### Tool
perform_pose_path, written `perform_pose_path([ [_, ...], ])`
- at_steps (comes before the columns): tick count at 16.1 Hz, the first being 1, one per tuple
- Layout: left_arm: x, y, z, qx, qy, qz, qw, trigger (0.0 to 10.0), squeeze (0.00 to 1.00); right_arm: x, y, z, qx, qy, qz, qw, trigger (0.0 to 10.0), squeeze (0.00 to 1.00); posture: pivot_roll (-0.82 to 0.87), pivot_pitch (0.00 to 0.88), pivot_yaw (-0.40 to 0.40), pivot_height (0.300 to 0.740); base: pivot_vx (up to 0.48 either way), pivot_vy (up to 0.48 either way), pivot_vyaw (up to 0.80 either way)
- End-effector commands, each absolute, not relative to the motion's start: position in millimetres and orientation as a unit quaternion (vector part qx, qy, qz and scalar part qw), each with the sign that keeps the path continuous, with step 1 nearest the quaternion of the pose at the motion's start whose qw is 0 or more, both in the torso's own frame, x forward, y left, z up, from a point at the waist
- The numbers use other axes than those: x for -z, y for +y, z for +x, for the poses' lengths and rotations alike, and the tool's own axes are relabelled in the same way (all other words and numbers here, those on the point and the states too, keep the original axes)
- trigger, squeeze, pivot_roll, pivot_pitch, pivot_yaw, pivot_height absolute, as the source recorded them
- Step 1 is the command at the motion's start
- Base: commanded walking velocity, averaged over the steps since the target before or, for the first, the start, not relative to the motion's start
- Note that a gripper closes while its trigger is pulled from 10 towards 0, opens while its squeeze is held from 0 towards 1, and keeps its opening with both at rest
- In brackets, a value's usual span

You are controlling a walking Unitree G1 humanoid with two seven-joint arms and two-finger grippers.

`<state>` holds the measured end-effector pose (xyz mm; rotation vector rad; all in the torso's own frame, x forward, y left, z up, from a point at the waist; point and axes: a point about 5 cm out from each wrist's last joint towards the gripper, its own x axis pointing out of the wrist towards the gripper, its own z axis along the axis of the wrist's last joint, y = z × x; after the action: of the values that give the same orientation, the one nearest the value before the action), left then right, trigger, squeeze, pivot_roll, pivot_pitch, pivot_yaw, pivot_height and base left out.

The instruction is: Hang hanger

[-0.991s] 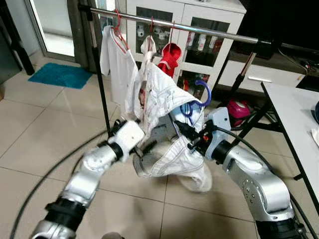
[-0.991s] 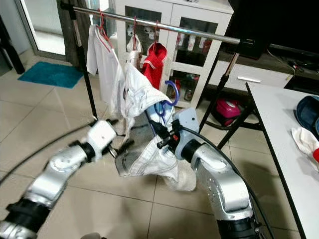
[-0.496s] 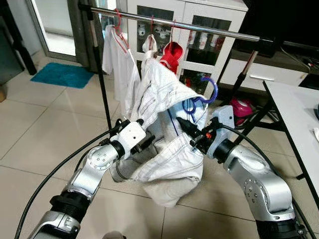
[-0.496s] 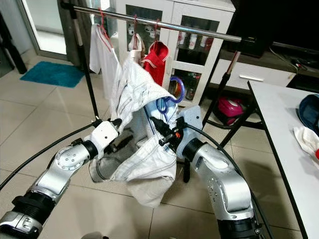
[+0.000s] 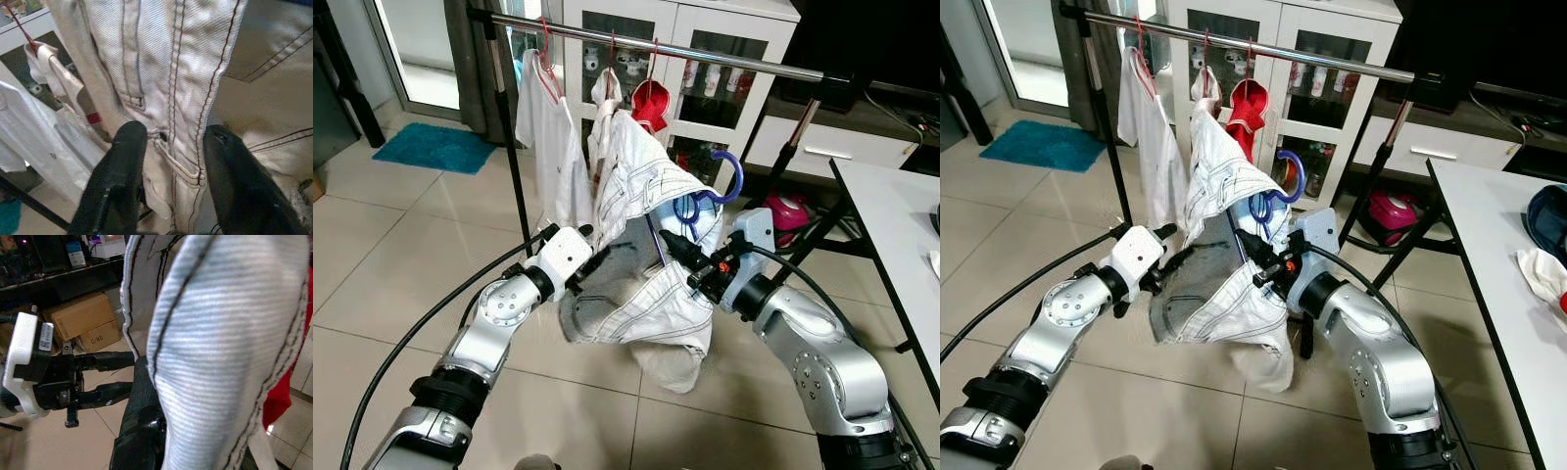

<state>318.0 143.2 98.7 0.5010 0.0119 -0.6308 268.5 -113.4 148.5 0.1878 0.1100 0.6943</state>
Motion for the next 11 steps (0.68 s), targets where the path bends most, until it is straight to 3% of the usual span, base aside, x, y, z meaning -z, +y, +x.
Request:
perform_pose_path([
  [1, -104.7, 143.1, 322.3, 0.301, -0.005, 0.247, 0.921, 0.0, 0.00, -166.8, -118.2, 269.0, -0.339, 0.006, 0.093, 0.936, 0.0, 0.00, -0.04, 0.000, -0.076, 0.740, 0.000, 0.000, 0.00],
  [11, -115.7, 154.0, 327.3, 0.283, -0.026, 0.244, 0.927, 0.0, 0.00, -168.1, -119.6, 269.6, -0.345, 0.006, 0.088, 0.934, 0.0, 0.00, -0.04, 0.000, -0.087, 0.740, 0.000, 0.000, 0.00],
])
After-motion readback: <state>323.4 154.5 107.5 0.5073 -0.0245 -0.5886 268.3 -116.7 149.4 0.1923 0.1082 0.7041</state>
